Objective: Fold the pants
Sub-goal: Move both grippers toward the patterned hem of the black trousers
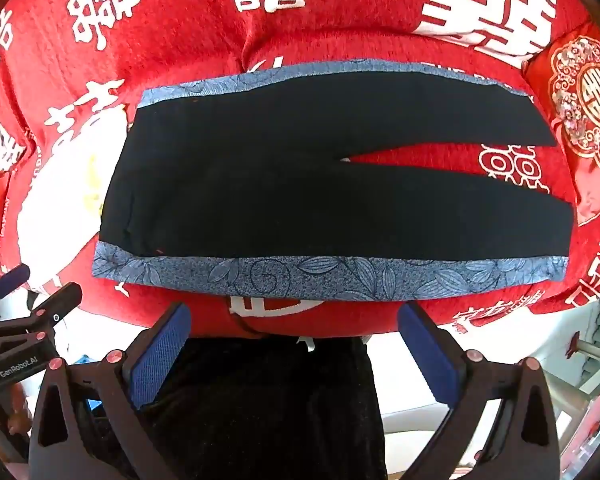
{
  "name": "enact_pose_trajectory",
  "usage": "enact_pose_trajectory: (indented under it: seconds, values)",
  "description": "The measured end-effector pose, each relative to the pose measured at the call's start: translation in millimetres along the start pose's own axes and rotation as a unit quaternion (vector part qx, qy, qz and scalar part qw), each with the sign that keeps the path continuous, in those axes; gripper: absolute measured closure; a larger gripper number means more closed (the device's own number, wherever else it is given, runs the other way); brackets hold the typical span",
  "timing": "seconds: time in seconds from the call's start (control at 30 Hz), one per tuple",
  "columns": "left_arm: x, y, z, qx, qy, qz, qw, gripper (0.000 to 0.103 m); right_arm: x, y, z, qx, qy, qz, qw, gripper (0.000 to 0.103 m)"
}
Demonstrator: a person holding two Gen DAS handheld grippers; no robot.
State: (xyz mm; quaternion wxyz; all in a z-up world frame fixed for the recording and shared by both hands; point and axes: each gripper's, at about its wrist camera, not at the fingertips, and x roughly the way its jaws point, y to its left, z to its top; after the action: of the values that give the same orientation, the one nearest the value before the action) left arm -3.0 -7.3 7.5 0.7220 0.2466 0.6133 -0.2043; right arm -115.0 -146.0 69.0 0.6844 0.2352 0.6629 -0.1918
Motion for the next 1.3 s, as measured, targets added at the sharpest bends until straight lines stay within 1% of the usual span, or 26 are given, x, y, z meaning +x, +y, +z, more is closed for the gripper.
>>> enact_pose_trajectory:
  seconds: [0.13,0.23,0.4,0.83,1.07,1.17,1.3]
  values:
    - [-5.2,-0.5,5.0,-0.001,-0.011,0.003,0.9999,0.0,-1.8,-1.1,2.5,-0.003,-0.003,-0.003,1.0,0.0]
    - [-6.7,-2.0,7.0,0.003,-0.012,-0.005,0.9999,0.0,-2.6,-2.1,3.5,-0.004,-0.005,-0.005,1.0,0.0]
    - [-10.2,-6.3,11.1,0.011,-0.018,0.008,0.9997,0.0,-2.8,-2.7,5.7,-0.003,-0.006,-0.007,1.0,0.0]
    - [-16.8,-12.9,14.7,0.012,-0.028,0.022,0.9993,0.0,-4.3,-5.7,8.3,-0.011,-0.01,-0.01,1.0,0.0]
    - [-23.9,-26.6,18.7,0.012,-0.035,0.034,0.9988,0.0,-9.4,-14.1,12.8,-0.025,-0.018,-0.007,1.0,0.0]
    - [-27.4,-30.2,19.2,0.004,-0.033,0.036,0.9988,0.0,-11.5,-20.8,13.7,-0.028,-0.019,-0.001,0.999,0.0]
    - [-31.4,-33.5,16.0,-0.028,-0.024,0.031,0.9988,0.0,-15.6,-31.8,12.1,-0.038,-0.02,0.006,0.999,0.0]
